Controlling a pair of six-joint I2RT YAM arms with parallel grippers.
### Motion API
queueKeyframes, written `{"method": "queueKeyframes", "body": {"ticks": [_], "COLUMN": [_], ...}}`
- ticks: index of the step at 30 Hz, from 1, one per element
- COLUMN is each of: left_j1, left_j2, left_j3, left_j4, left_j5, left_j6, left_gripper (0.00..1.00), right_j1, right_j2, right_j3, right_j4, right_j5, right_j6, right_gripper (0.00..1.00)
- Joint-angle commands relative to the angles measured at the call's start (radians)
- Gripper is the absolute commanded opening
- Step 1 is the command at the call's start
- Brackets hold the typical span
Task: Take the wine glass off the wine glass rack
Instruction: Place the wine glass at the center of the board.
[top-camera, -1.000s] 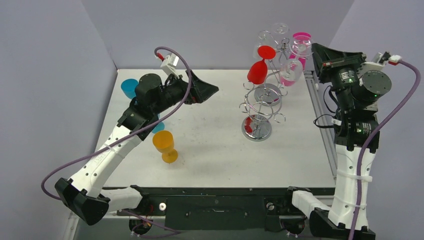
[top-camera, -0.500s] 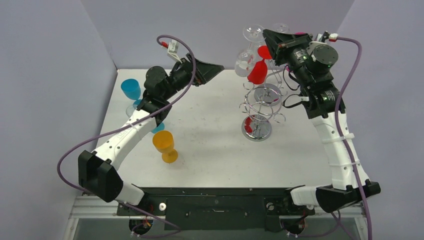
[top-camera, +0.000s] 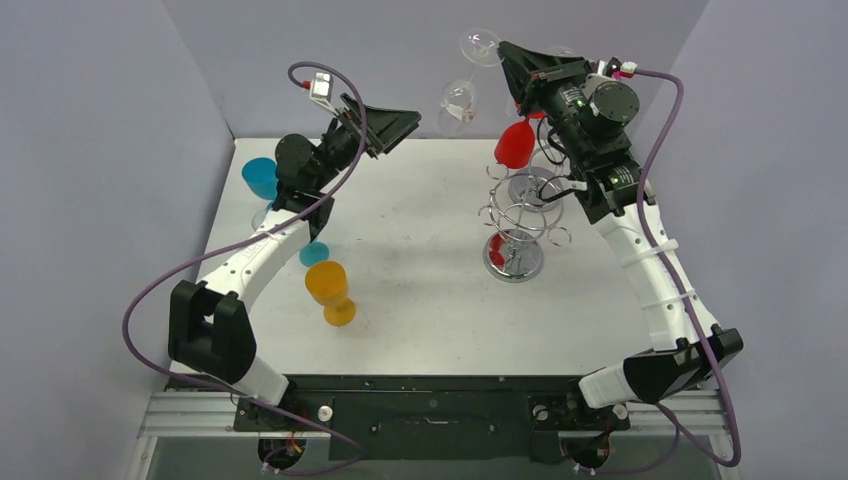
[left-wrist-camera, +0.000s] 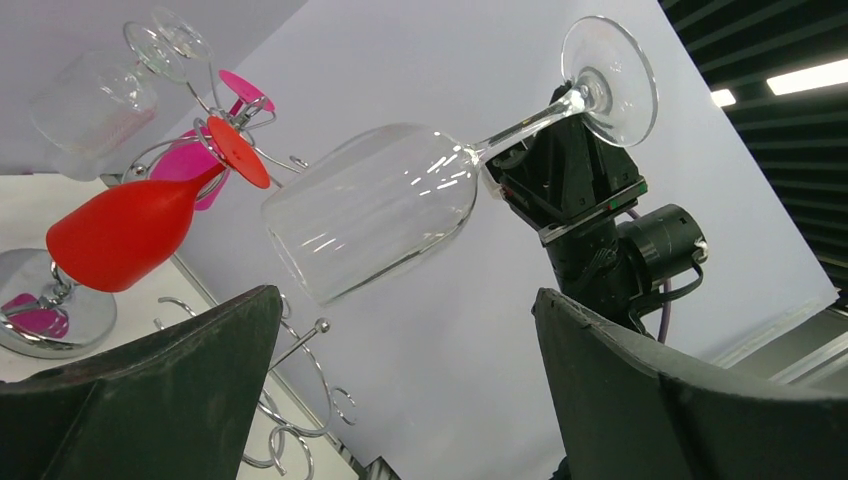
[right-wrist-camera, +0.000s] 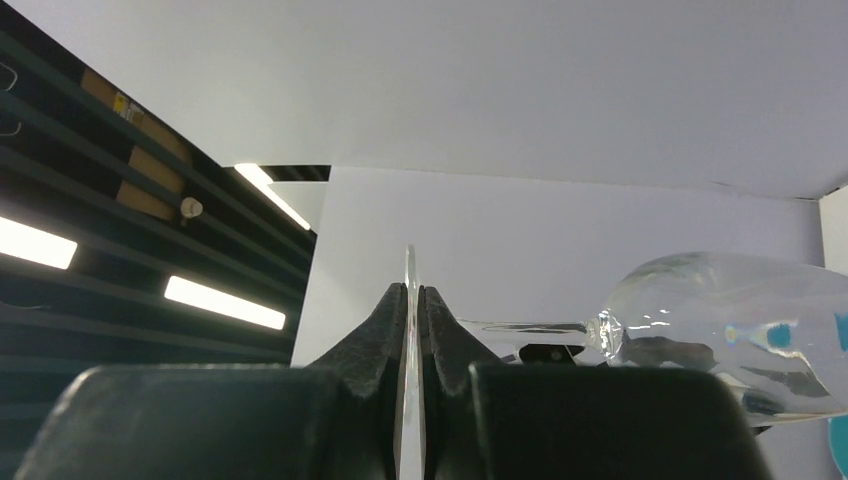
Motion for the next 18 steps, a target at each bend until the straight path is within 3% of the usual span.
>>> {"method": "queueKeyframes", "body": {"ticks": [1, 10, 18], "left_j1": [0.010, 0.014, 0.018], "left_j2": [0.030, 0.085, 0.125], "left_j3": [0.014, 0.016, 0.029], "left_j4": [0.132, 0.238, 0.438], "left_j5": [0.038, 0.047, 0.039], "left_j6": [-0.062, -0.174, -0.309], "left_gripper": [0.97, 1.00, 0.87], "right_j1": [0.024, 0.049, 0.051], "right_j2": [0.022, 0.065, 0.074], "right_j3": [0.057, 0.097, 0.037], "right_j4": [0.164, 0.184, 0.283], "right_j5": [0.022, 0.010, -0.015], "right_j6": [0.066, 0.087, 0.168], "right_gripper": [0.00, 0.00, 0.00]}}
